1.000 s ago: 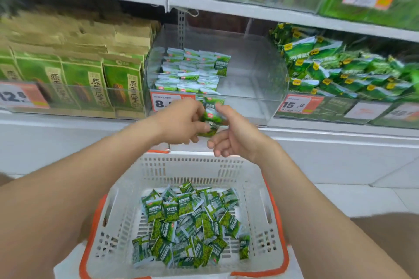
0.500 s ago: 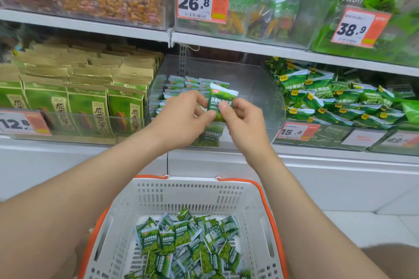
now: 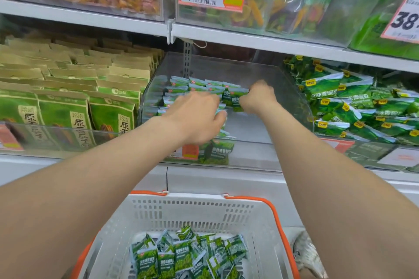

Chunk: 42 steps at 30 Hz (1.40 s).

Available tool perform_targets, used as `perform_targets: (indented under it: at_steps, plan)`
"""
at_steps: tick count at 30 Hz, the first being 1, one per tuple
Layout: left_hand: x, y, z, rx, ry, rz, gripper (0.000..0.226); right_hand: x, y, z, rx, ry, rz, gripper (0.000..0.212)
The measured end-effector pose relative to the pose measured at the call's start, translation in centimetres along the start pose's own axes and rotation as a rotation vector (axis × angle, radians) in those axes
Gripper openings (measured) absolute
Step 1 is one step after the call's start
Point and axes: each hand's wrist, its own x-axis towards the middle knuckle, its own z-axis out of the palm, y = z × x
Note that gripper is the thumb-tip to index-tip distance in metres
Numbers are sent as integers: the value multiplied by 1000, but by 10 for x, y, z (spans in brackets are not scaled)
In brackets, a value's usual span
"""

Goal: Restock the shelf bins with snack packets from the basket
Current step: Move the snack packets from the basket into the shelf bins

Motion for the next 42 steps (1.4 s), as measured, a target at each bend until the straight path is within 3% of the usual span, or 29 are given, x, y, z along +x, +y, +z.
perform_targets:
  at_steps: [3, 9, 13, 14, 20, 27, 31, 34, 37, 39, 42]
  plan:
    - [16, -5, 8, -24, -75, 23, 44, 27, -6, 10, -133, -28, -18, 43]
    - [29, -5, 22, -8, -311, 5, 66, 52, -11, 32, -228, -66, -51, 24]
    - [29, -4, 21, -20, -326, 0, 66, 57, -9, 38, -146, 6, -16, 54]
    - [29, -3, 21, -20, -325, -2, 65, 56, -9, 39, -106, 10, -13, 53]
    - [24, -3, 20, 19, -230, 2, 54, 49, -4, 36, -10, -115, -49, 28]
    - [6, 5, 9, 86, 69, 30, 35, 16, 2, 16, -134, -284, -178, 37]
    - [-7, 14, 3, 18, 226, 66, 17, -14, -8, -2, -23, -93, -207, 18]
    - [-24, 23, 2, -120, 365, 60, 15, -48, -13, -11, 159, 188, -268, 30]
    - [-47, 33, 5, -172, 573, 109, 14, -98, -13, -16, 330, 464, -494, 29]
    - [-68, 39, 12, -130, 676, 180, 15, -130, -7, -15, 436, 542, -672, 20]
    - [-101, 41, 37, -46, 713, 276, 16, -169, 20, 5, 446, 606, -743, 15]
